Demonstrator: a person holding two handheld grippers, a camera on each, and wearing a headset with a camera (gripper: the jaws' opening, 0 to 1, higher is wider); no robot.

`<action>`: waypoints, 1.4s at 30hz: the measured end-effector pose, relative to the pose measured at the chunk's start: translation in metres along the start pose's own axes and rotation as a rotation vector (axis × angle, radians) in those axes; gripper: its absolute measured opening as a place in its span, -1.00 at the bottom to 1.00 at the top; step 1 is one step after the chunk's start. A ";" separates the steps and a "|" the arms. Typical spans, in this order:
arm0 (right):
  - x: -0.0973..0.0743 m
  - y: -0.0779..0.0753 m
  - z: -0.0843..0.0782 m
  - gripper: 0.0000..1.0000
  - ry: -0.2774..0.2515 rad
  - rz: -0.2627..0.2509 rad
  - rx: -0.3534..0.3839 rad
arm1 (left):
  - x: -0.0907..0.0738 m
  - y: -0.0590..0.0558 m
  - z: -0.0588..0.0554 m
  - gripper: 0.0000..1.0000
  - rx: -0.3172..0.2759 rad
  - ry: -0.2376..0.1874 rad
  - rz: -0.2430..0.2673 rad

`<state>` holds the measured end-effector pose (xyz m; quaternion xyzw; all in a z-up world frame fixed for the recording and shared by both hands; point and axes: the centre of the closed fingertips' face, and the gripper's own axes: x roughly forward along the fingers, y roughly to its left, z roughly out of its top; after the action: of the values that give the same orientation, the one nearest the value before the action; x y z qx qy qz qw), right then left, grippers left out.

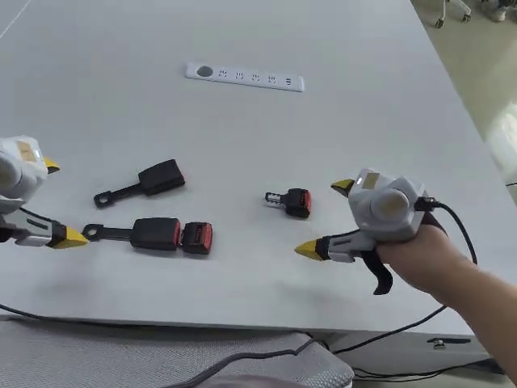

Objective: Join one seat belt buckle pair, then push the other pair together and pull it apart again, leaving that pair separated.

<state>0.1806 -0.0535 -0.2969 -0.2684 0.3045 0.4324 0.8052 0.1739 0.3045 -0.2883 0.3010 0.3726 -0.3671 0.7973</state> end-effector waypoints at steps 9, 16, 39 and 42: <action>-0.010 0.010 -0.001 0.89 -0.030 -0.027 0.054 | -0.016 0.002 -0.015 0.80 -0.086 -0.032 0.039; -0.014 0.015 -0.002 1.00 -0.044 -0.034 0.103 | -0.027 -0.002 -0.022 1.00 -0.106 -0.059 0.036; -0.021 0.019 -0.005 1.00 -0.058 -0.035 0.193 | -0.045 -0.009 -0.032 1.00 -0.188 -0.117 0.065; -0.021 0.020 -0.005 1.00 -0.064 -0.034 0.203 | -0.044 -0.011 -0.032 1.00 -0.191 -0.116 0.065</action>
<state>0.1530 -0.0586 -0.2885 -0.1767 0.3161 0.3939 0.8448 0.1334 0.3385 -0.2721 0.2138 0.3491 -0.3210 0.8540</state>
